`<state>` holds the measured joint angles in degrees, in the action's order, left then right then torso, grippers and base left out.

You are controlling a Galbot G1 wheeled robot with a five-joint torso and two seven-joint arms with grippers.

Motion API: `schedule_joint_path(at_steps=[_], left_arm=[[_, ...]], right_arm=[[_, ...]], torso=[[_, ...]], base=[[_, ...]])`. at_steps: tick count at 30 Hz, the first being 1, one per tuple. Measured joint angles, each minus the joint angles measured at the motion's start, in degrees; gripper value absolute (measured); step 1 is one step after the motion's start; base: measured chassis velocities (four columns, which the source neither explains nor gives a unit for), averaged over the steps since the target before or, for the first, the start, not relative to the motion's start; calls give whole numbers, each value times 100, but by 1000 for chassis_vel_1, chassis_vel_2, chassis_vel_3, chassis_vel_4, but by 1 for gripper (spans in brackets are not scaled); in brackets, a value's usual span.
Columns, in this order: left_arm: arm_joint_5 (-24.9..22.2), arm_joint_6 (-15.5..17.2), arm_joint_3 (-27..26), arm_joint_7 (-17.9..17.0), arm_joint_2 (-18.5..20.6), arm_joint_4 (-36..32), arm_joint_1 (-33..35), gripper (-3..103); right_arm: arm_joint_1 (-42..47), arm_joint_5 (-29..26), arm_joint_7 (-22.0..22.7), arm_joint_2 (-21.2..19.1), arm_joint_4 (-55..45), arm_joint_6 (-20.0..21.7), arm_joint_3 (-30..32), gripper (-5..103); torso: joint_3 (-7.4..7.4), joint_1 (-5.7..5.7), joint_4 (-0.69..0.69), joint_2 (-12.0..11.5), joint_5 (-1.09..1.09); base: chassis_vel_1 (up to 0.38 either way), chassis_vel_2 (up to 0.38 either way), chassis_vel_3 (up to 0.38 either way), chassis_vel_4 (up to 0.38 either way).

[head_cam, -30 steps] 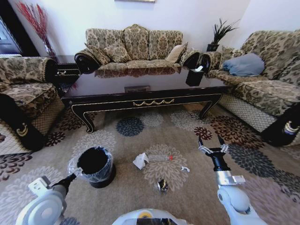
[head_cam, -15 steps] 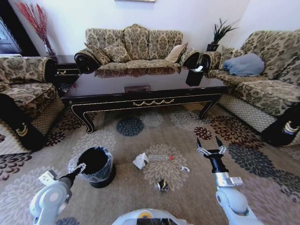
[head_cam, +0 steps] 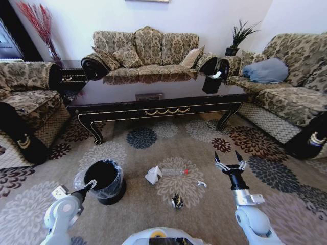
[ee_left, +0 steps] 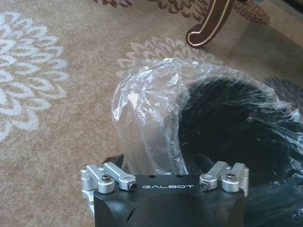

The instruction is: Move to the front of the table and pick up the trash from the floor, then place it into the trash bin.

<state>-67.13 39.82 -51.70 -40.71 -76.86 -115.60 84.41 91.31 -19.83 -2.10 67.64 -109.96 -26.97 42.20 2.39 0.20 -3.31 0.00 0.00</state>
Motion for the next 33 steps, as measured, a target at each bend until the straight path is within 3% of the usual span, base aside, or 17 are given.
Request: schedule_joint_path(at_steps=[1, 5, 13, 16, 25, 33], left_arm=[[0, 0, 0, 0, 0, 0, 0, 92], [141, -40, 24, 77, -23, 39, 8, 70], [237, -62, 16, 109, -38, 40, 51, 49], [298, -66, -14, 98, -53, 41, 104, 32], [542, -145, -81, -31, -94, 64, 224, 4], [502, -228, -163, -178, -114, -37, 324, 2]], right_arm=[[0, 0, 0, 0, 0, 0, 0, 100], [4, 6, 2, 2, 13, 0, 2, 100], [-8, 3, 5, -3, 36, -27, -6, 100], [-15, 1, 8, -8, 45, -58, -30, 100], [-49, 18, 8, -100, 41, -113, -106, 100], [-111, -152, -292, -582, 146, -453, -285, 100]], torso=[[0, 0, 0, 0, 0], [0, 0, 0, 0, 0], [0, 0, -1, 0, 0], [0, 0, 0, 0, 0], [-1, 0, 3, 1, 6], [0, 0, -3, 0, -6]], base=[[0, 0, 0, 0], [0, 0, 0, 0], [0, 0, 0, 0], [0, 0, 0, 0], [0, 0, 0, 0], [0, 0, 0, 0]])
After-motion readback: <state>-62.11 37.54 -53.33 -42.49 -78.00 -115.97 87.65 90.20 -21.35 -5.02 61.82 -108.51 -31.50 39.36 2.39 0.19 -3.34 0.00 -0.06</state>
